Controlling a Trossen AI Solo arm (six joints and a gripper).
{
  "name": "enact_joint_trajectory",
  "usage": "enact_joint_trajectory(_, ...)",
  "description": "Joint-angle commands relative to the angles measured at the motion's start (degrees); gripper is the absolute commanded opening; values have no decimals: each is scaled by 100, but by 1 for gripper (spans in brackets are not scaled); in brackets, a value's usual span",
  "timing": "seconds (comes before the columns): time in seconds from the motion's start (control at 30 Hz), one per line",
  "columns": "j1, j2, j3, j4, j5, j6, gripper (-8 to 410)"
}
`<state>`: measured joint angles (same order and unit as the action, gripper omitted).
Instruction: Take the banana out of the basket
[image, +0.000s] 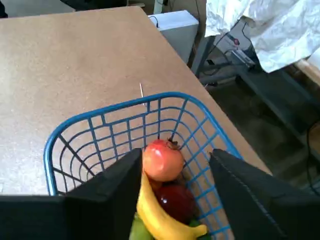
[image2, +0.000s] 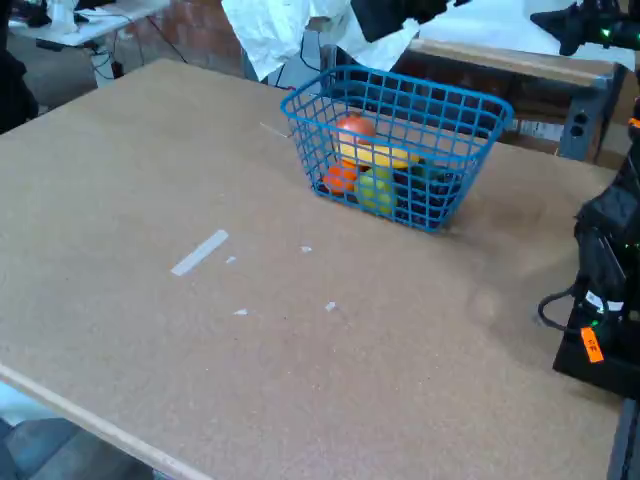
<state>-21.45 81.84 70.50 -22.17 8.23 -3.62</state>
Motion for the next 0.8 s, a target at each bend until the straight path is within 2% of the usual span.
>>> enact_joint_trajectory(0.0, 7, 4, 7, -538, 0, 61, 219)
enact_joint_trajectory(0.13, 4, 13, -116, -922, -385, -81, 234)
enact_joint_trajectory(0.23, 4, 13, -289, -957, -376, -275, 251)
enact_joint_trajectory(0.33, -7, 13, -457, -876, -367, -350, 266)
enact_joint_trajectory(0.5, -9, 44, -704, -822, -267, -1060, 271)
enact_joint_trajectory(0.77, -109, 678, -730, -273, -177, -1292, 271)
